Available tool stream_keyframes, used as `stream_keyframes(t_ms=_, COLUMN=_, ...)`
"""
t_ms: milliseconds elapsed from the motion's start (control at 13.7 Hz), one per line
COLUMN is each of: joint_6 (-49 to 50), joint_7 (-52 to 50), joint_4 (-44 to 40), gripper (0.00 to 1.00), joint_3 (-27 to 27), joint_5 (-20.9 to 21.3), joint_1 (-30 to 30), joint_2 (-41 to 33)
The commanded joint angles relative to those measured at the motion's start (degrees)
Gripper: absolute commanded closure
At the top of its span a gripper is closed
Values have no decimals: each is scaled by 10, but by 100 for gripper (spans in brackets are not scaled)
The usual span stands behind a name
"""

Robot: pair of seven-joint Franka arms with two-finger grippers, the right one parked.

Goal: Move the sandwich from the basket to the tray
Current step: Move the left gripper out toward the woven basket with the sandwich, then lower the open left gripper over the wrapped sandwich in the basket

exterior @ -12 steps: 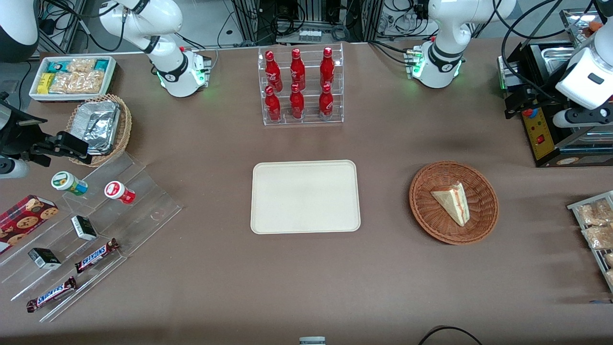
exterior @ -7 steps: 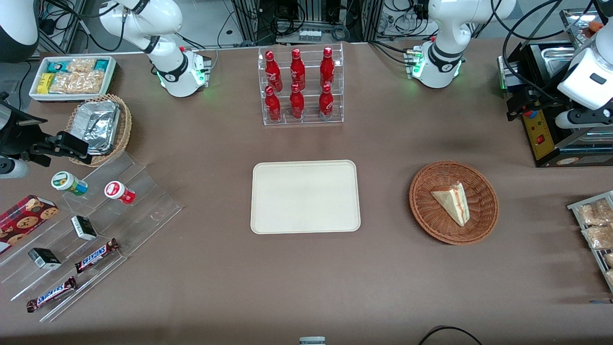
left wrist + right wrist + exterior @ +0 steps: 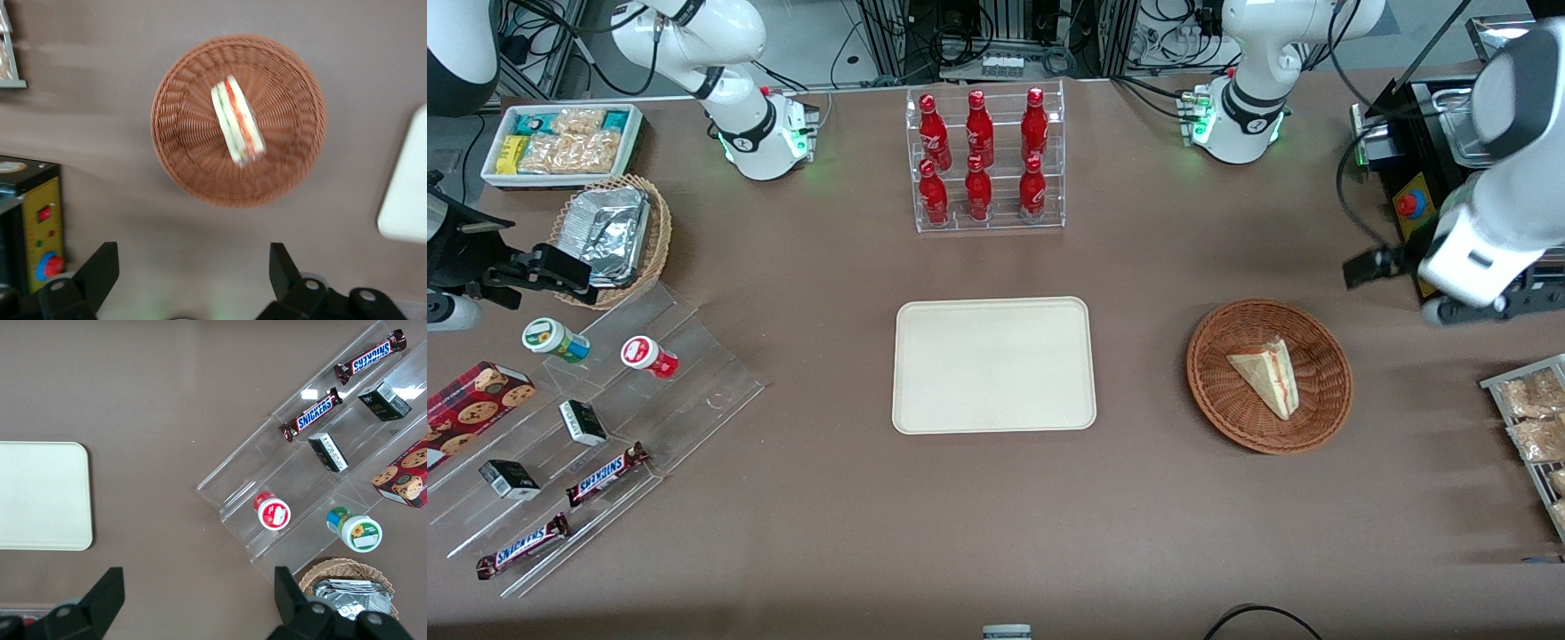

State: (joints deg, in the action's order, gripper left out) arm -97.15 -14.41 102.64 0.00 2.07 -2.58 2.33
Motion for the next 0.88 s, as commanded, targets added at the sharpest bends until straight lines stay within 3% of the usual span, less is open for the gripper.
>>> stream_keyframes(t_ms=0, joint_6=-85, joint_7=-98, joint_4=77, gripper=1, joint_3=1, joint_5=3, joint_1=0, joint_2=-14)
stream_keyframes(t_ms=366, joint_6=-278, joint_7=-215, joint_4=238, gripper=1, joint_3=-1, joint_5=5, joint_1=-3, joint_2=-32)
stream_keyframes(t_ms=585, joint_6=-320, joint_7=-243, joint_4=269, gripper=1, joint_3=-1, joint_5=5, joint_1=-3, joint_2=-29)
stream_keyframes(t_ms=805, joint_6=-424, joint_7=-286, joint_4=326, gripper=1, joint_3=-2, joint_5=5, joint_1=-4, joint_2=-27)
